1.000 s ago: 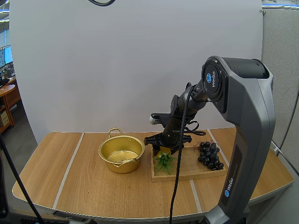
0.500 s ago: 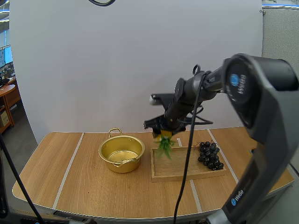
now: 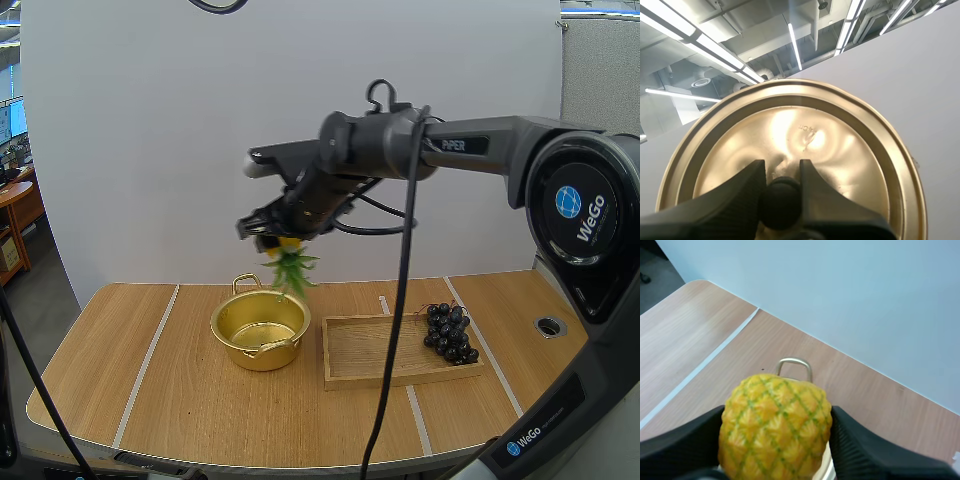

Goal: Open the pot, put the pineapple inside, and close it

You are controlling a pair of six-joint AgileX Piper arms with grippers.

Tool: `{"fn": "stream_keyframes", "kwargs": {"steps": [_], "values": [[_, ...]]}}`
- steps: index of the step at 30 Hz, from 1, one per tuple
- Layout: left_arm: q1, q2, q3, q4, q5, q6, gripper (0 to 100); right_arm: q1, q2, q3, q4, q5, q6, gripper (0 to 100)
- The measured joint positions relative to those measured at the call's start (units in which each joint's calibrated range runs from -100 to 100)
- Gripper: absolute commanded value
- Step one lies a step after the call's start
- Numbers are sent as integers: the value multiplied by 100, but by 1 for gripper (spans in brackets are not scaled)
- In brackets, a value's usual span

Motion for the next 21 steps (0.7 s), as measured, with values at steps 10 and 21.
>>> {"fn": "stream_keyframes", "kwargs": {"steps": [10, 21], "values": [[0, 0, 0, 0, 0, 0, 0, 272, 1105, -454, -253, 11, 64, 0], [0, 0, 0, 0, 0, 0, 0, 280, 1888, -474, -675, -81, 64, 0]]}}
